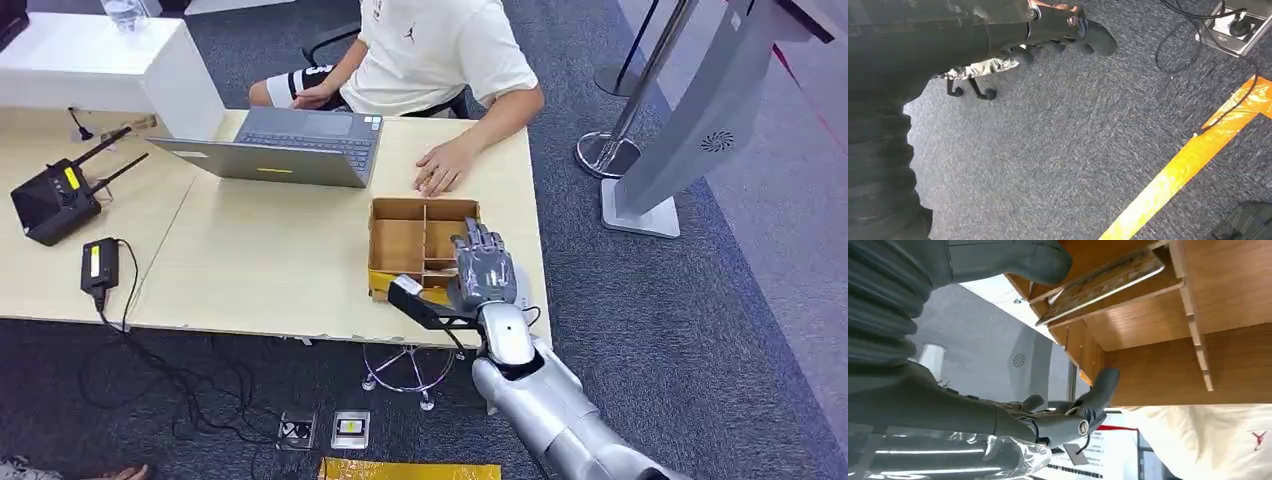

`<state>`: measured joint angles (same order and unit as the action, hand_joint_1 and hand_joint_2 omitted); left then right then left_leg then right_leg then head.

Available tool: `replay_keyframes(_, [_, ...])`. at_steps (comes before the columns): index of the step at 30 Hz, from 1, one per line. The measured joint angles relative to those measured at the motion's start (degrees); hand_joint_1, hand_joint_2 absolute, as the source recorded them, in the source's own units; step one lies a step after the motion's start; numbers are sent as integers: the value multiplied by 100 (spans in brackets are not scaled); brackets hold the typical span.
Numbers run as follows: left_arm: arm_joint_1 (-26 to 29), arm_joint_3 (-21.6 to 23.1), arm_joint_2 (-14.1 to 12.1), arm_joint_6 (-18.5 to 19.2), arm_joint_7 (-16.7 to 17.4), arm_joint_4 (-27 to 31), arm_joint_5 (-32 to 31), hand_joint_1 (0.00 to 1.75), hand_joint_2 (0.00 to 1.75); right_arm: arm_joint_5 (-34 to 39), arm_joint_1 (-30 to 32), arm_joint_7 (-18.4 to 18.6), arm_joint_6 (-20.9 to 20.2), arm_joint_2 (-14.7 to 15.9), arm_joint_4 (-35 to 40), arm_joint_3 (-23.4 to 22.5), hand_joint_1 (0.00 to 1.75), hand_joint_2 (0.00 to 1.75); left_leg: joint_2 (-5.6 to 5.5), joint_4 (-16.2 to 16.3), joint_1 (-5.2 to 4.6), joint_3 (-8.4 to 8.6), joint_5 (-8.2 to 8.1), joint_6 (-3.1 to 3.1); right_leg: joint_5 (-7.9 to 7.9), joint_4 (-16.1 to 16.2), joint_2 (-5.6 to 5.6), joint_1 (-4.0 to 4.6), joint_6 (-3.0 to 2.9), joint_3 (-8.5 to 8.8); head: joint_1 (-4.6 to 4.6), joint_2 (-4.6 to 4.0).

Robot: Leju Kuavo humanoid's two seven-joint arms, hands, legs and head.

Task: Pass the card to the sensor for recognition and then transmit it.

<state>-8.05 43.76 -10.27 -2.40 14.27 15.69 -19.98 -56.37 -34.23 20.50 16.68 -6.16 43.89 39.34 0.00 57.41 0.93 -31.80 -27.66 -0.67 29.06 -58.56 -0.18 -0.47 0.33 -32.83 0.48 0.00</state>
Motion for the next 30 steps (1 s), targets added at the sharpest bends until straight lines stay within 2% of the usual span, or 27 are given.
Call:
replay_keyframes(5, [-1, 0, 4, 0, 0, 0, 0, 0, 175, 24, 0, -46, -9, -61, -2, 2, 61, 175, 0, 0, 0, 0, 0, 0, 0, 0, 0, 0, 0, 0, 0, 0])
replay_keyframes(8, [-3, 0, 4, 4, 0, 0, -2, 0, 175, 26, 0, -66, -63, -99, -2, 7, 73, 175, 0, 0, 0, 0, 0, 0, 0, 0, 1, 0, 0, 0, 0, 0])
replay_keyframes(9, [-3, 0, 7, 7, 0, 0, 0, 0, 175, 26, 0, -74, -96, -118, -2, 9, 101, 175, 0, 0, 0, 0, 0, 0, 0, 0, 1, 0, 0, 0, 0, 0])
replay_keyframes(10, [-3, 0, 7, 11, 0, 0, 0, 0, 175, 24, 0, -88, -114, -129, -2, 18, 101, 175, 0, 0, 0, 0, 0, 0, 0, 0, 1, 0, 0, 0, 0, 0])
replay_keyframes(11, [-3, 0, 7, 13, 0, 0, 2, 0, 175, 24, 0, -99, -129, -147, -2, 40, 133, 175, 0, 0, 0, 0, 0, 0, 0, 0, 0, 0, 0, 0, 0, 0])
replay_keyframes(12, [-2, 0, 7, 13, 0, 0, 4, 0, 175, 24, 0, -101, -151, -168, -2, 59, 152, 175, 0, 0, 0, 0, 0, 0, 0, 0, 1, 0, 0, -1, 0, 0])
replay_keyframes(19, [1, 0, 9, 0, 15, 0, 39, 0, 175, 9, -4, -149, -214, -278, -2, 151, 164, 175, 0, -1, 0, -1, 0, 0, 0, 0, 0, 0, 0, 0, 0, 0])
replay_keyframes(25, [14, 0, 15, -46, 15, 0, 81, 0, 175, -22, -6, -144, -260, -367, -17, 245, 161, 175, 0, -1, 0, -1, 0, 0, 0, -1, 0, 0, 0, 0, 0, 0])
replay_keyframes(30, [28, 0, 24, -68, 15, 0, 120, 0, 175, -70, -16, -131, -249, -413, -46, 280, 164, 175, 0, -1, 0, -1, 0, 0, 0, -1, 0, 0, 0, 1, 0, 0])
